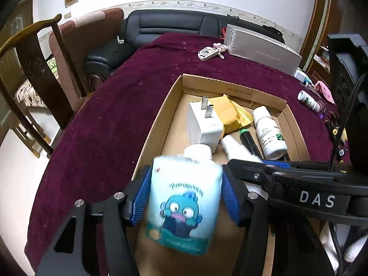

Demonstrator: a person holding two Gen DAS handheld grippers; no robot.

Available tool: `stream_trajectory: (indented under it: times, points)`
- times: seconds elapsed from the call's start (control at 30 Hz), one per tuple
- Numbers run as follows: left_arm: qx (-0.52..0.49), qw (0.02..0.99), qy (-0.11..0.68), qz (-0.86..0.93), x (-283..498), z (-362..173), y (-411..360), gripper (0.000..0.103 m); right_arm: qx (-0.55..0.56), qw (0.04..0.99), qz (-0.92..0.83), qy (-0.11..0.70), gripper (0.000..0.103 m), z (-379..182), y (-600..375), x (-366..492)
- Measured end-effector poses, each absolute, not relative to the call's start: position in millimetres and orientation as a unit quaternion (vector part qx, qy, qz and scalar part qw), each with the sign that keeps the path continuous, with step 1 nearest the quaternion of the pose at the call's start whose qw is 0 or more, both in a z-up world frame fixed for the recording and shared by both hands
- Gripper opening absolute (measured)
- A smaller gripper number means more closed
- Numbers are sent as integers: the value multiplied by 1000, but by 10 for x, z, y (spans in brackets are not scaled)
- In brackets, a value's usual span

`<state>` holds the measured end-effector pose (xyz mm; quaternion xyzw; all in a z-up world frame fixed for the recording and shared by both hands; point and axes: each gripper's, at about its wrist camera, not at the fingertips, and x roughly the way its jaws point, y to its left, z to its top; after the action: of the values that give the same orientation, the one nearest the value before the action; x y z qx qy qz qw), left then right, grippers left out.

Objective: Organize objects
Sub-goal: 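Open both grippers to release the packet and spray bottle in the box, then grasp a black marker from the table with the left gripper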

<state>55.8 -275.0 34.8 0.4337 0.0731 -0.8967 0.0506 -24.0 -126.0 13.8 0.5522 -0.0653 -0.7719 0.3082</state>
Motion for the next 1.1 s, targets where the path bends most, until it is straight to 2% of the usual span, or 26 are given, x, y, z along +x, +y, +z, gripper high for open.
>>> stream_trajectory:
  times: [0.3,0.47,0.53,0.8,0.93,1.1]
  points:
    - [418,49,90,-903,724,547,-2755,55,532,317,-781,-81,30,281,-1169,-189]
    - [388,-12,158,-908,883,806,-2717,56,489,326,-804,-87,44,593,-862,-81]
    - [372,-42,178,-910,947,942,-2610,61,472,321,-817,-87,44,719,-660,-25]
    - [344,-126,132,-921,1015,1344,-1808,65,422,242,-871,-72,54,1020,539,98]
    - [365,-160,113,-910,924,1304,-1389,65,413,168,-890,-95,56,1016,1343,111]
    - [406,-189,80,-891,758,1050,-857,65,417,108,-887,-166,56,882,2159,99]
